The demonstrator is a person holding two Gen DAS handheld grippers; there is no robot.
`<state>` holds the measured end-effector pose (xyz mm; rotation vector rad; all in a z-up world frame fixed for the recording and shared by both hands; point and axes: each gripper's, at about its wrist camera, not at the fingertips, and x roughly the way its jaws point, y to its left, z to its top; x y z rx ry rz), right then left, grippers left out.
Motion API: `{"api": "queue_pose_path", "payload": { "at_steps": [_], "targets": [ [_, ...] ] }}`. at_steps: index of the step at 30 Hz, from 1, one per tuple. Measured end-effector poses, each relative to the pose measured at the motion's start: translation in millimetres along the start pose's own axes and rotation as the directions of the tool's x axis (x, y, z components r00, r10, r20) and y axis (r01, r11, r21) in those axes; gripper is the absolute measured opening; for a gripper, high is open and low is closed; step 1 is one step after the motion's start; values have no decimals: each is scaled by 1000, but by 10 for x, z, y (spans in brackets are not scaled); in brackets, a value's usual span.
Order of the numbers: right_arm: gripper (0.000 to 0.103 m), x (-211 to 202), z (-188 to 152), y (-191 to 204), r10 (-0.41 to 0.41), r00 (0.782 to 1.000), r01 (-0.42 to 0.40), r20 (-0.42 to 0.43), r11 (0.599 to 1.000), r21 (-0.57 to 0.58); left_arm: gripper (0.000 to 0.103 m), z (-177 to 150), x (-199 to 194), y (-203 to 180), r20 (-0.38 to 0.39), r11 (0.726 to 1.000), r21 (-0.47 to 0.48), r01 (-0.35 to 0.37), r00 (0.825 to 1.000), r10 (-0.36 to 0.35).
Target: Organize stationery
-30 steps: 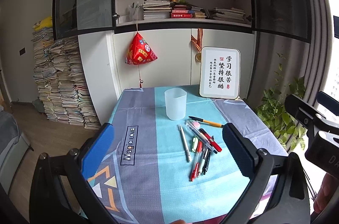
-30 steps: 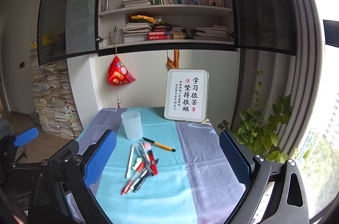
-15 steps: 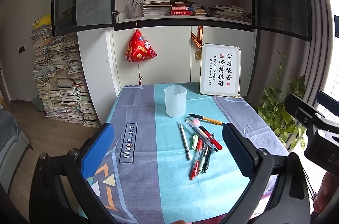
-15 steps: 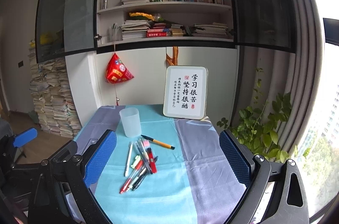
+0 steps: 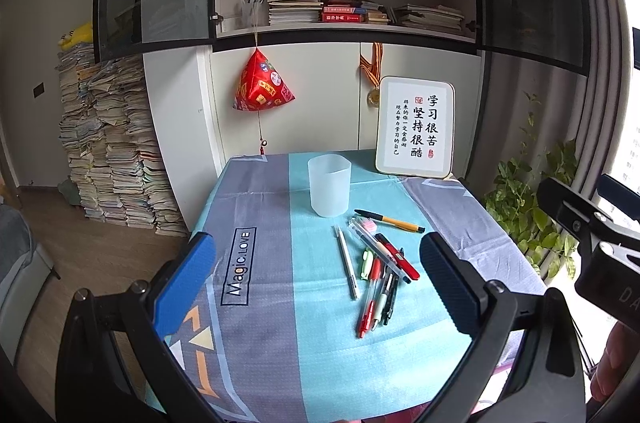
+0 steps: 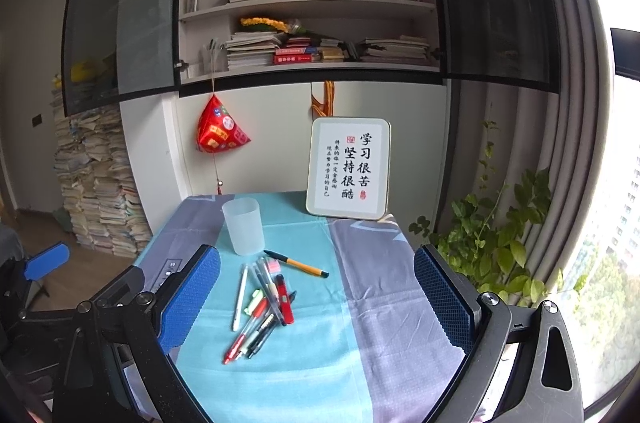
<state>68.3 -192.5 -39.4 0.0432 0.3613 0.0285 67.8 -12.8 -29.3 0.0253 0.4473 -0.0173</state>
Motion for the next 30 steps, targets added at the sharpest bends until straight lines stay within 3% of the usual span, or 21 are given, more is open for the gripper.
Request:
{"api": "queue_pose_path", "payload": {
  "at_steps": [30],
  "targets": [
    [98, 235, -23, 36, -2, 999, 2, -44, 1000, -4, 101, 10, 174, 26, -25, 1000, 1, 11, 1000, -11]
  ]
}}
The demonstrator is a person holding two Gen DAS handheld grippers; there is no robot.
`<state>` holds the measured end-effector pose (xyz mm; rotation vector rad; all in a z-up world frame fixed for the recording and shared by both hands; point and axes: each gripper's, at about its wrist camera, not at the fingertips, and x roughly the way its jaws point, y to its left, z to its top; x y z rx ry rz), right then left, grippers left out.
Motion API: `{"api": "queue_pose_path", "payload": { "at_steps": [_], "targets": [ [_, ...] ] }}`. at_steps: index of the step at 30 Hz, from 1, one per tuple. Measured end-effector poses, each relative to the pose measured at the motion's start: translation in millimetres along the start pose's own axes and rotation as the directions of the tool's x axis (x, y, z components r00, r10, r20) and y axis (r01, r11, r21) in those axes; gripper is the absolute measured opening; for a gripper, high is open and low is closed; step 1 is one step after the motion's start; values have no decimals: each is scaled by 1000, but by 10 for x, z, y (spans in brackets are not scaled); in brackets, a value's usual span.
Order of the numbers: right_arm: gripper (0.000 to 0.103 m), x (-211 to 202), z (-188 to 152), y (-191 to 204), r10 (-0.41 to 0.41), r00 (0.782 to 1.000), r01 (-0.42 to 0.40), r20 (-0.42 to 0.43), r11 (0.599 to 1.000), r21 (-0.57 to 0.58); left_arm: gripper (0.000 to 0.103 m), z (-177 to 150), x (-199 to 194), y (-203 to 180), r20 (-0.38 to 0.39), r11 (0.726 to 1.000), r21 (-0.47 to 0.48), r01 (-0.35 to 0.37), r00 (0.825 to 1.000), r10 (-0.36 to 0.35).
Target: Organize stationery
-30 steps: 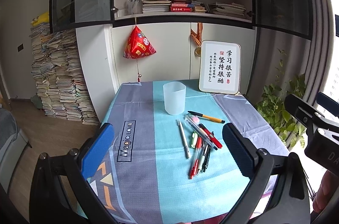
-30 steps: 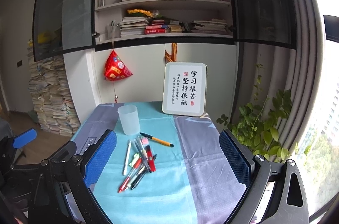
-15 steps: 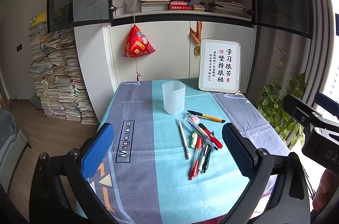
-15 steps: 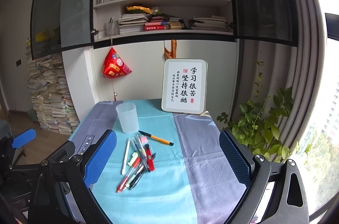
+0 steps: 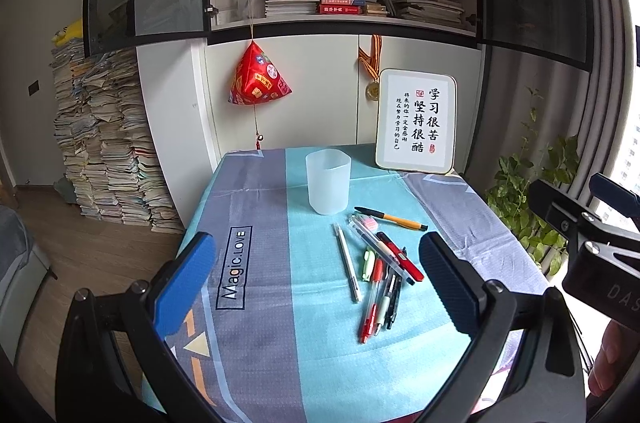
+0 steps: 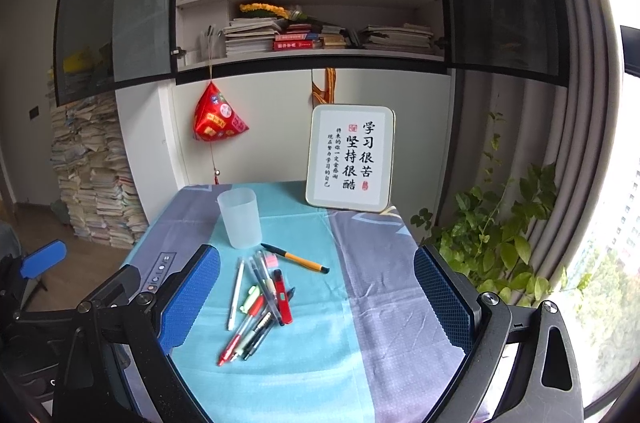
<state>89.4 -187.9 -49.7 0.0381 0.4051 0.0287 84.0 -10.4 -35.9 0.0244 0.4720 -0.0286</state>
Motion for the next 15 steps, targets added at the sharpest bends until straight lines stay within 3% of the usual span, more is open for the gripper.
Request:
{"api": "queue_pose_path", "payload": {
  "at_steps": [15],
  "targets": [
    [98, 289, 64, -10, 13, 998, -13, -57, 1000, 1, 97, 27, 292, 55, -51, 1000, -3, 11, 999, -11]
  ]
}}
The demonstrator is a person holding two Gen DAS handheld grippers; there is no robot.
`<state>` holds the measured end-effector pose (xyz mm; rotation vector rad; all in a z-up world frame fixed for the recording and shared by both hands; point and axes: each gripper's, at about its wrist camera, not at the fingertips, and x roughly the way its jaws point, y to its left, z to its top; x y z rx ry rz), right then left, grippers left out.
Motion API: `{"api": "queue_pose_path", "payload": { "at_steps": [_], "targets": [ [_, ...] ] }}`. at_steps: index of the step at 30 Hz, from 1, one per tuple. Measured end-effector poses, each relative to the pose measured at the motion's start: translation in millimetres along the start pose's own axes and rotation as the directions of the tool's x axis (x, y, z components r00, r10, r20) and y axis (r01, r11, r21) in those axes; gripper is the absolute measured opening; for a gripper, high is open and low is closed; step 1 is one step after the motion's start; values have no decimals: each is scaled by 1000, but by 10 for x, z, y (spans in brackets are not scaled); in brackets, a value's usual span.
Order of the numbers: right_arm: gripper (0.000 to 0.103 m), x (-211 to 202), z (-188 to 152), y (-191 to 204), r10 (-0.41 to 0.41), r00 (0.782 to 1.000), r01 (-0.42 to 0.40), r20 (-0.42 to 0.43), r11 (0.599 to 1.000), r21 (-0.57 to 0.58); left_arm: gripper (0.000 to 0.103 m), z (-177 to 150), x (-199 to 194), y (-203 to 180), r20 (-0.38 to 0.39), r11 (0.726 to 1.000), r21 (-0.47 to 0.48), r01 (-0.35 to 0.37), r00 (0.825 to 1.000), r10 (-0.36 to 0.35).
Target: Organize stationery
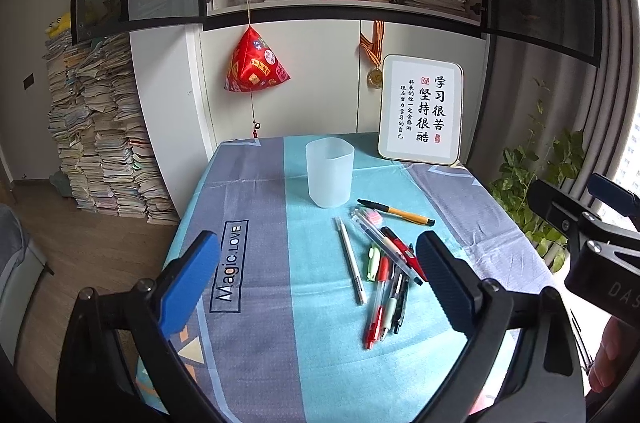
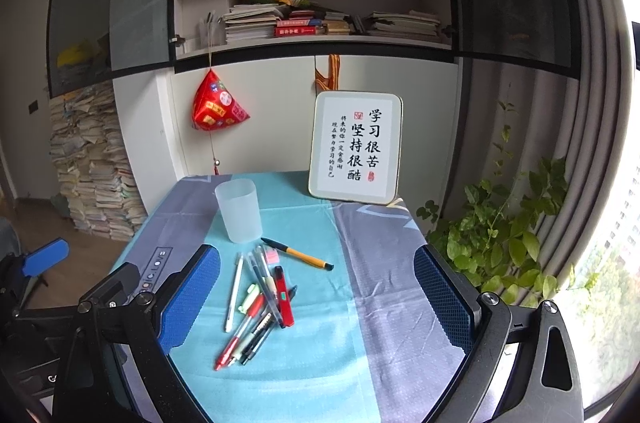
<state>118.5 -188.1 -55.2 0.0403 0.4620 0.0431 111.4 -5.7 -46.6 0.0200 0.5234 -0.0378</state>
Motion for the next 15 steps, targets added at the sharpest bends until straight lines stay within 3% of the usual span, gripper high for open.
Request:
{"api": "queue_pose_path", "payload": {
  "at_steps": [5, 7, 8, 10, 12, 15],
  "targets": [
    [96, 166, -1, -15, 30, 999, -30, -26, 999, -20, 85, -31, 188, 45, -41, 999, -10, 42, 998, -43],
    [76, 265, -13, -14, 52, 997, -54, -49, 998, -31, 74, -45, 291, 45, -66, 998, -12, 69, 995, -70],
    [70, 331, -22, -13, 60, 996, -63, -67, 997, -36, 71, -52, 343, 41, -81, 997, -11, 83, 993, -83],
    [46, 484, -47, -6, 84, 991, -89, -107, 995, -49, 58, -85, 478, 29, -123, 992, -10, 123, 985, -124],
    [37, 655, -95, -8, 120, 980, -130, -157, 990, -55, 50, -119, 615, 17, -165, 988, -14, 154, 974, -154],
    [37, 909, -174, -14, 138, 965, -156, -222, 986, -66, 40, -159, 833, 13, -223, 985, -25, 169, 960, -170]
  ]
}}
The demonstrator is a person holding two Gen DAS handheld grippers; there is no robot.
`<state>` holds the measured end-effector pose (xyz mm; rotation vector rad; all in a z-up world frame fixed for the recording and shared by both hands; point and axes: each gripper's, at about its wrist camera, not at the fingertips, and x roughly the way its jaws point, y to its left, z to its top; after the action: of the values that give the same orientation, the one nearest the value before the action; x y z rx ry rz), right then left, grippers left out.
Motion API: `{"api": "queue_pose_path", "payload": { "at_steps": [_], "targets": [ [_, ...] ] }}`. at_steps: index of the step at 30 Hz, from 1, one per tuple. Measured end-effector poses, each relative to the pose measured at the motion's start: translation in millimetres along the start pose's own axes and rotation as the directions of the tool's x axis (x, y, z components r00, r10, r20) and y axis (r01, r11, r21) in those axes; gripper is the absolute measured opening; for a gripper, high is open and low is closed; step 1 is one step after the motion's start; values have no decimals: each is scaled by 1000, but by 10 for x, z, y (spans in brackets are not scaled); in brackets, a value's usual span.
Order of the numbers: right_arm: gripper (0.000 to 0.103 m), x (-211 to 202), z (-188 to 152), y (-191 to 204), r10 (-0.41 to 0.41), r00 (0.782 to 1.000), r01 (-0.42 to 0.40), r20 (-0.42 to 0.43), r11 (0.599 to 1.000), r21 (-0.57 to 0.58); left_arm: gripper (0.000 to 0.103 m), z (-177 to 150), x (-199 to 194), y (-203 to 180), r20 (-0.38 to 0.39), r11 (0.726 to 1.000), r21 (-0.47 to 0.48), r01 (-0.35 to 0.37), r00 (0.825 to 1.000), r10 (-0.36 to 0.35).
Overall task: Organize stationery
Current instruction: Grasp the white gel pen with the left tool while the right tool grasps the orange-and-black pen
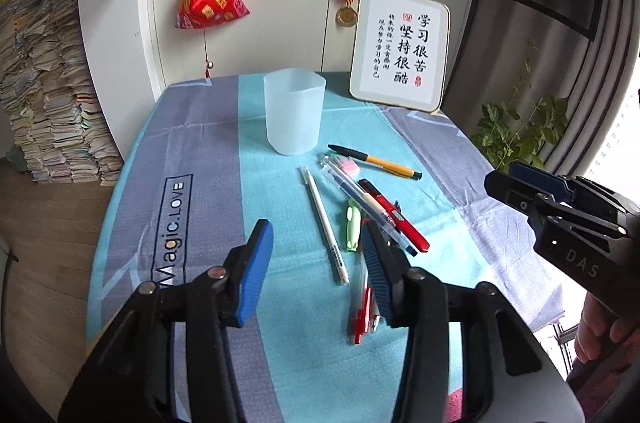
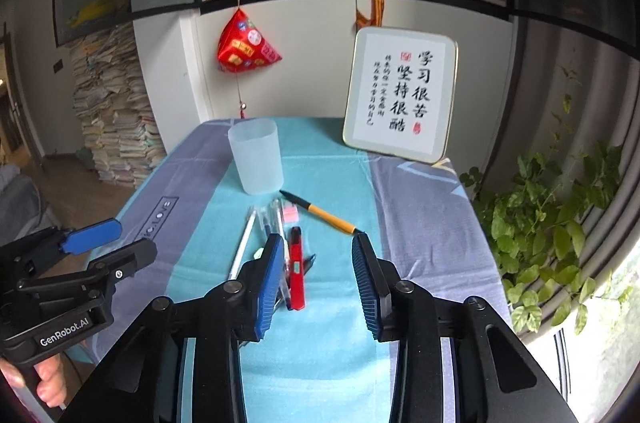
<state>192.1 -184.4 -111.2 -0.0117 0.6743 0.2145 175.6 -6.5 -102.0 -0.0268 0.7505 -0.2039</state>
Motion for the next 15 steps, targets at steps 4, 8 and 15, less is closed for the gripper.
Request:
{"api": "queue_pose_path", "payload": {
  "at_steps": [4, 8, 15],
  "targets": [
    [37, 366, 60, -68, 20, 997, -24, -69, 998, -52, 39, 71, 270, 35, -60, 1000, -9, 13, 998, -13],
    [37, 771, 221, -60, 15, 989, -39, -146, 985, -168, 39, 179, 519, 39, -100, 1000, -6, 1, 995, -1],
    [37, 1465, 333, 21, -27, 955, -94, -297, 917, -387, 29, 288, 1002, 66, -197, 1000, -26, 0, 980, -6]
  ]
}}
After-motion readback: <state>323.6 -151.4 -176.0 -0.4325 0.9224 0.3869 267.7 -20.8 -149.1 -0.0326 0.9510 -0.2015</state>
